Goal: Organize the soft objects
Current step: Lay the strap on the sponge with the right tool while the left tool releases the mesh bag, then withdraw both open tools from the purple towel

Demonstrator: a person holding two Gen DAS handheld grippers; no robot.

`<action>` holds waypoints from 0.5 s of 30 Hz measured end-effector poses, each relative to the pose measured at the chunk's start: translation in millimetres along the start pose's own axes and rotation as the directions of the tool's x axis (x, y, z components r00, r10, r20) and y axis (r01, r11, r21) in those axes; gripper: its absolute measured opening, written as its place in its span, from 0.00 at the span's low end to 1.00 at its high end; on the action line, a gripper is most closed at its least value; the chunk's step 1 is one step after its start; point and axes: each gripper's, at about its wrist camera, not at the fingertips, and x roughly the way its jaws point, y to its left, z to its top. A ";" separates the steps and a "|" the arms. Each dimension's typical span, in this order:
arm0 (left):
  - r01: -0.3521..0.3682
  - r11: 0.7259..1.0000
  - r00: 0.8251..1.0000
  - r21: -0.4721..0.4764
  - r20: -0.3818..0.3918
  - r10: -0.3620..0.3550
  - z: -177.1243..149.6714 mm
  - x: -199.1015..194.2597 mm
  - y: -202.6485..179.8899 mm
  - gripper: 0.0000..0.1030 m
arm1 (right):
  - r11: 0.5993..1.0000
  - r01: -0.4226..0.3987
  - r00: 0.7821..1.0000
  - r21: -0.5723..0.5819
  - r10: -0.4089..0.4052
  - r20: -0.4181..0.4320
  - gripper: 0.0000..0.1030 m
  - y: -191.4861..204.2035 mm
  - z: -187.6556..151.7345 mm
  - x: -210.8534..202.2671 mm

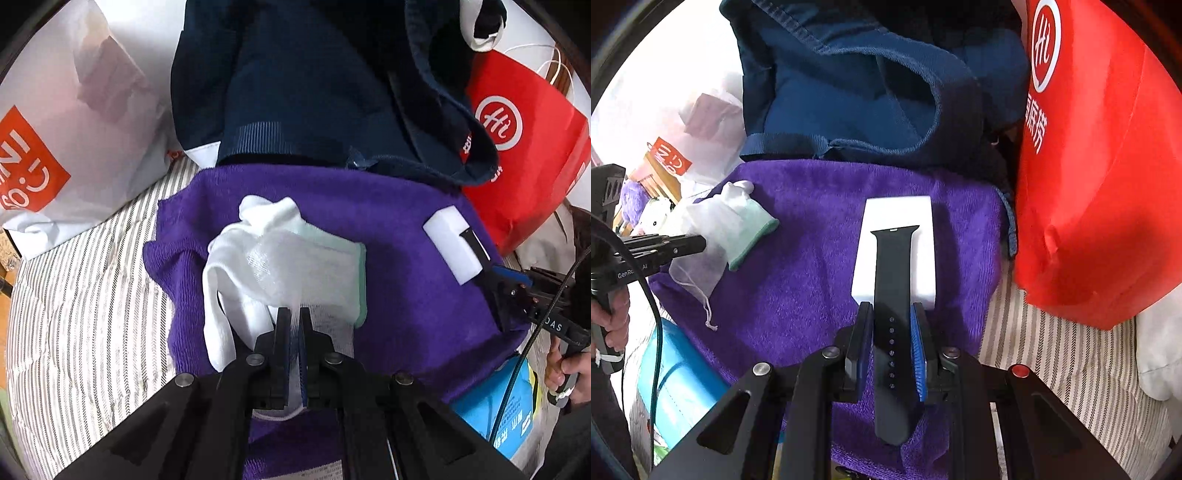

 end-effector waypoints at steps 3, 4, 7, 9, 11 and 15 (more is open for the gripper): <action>-0.013 1.000 1.000 0.004 -0.019 0.013 -1.1 0.2 -1.0 0.21 | 1.000 -0.008 1.000 0.003 0.008 -0.002 0.21 -1.2 -0.8 -1.4; -0.018 1.000 1.000 0.008 -0.019 0.018 -2.0 -0.6 -1.3 0.27 | 1.000 -0.007 1.000 0.001 0.007 -0.004 0.25 -1.3 -0.7 -1.8; -0.020 1.000 1.000 0.010 -0.022 0.020 -5.0 -4.4 -2.2 0.48 | 1.000 0.003 1.000 -0.012 -0.003 0.001 0.46 -0.9 -0.9 -5.9; -0.038 0.999 0.999 0.023 -0.018 0.038 -6.9 -9.1 -4.7 0.50 | 1.000 0.014 1.000 -0.026 -0.014 0.013 0.50 1.4 -0.7 -10.5; -0.047 0.999 0.999 0.026 -0.011 0.048 -8.4 -14.6 -4.9 0.50 | 0.999 0.023 1.000 -0.029 -0.023 0.021 0.52 2.9 -0.4 -15.3; -0.056 0.998 0.998 0.002 0.005 0.056 -10.3 -28.1 0.7 0.50 | 1.000 0.014 0.999 -0.017 -0.013 0.039 0.54 3.8 0.0 -28.3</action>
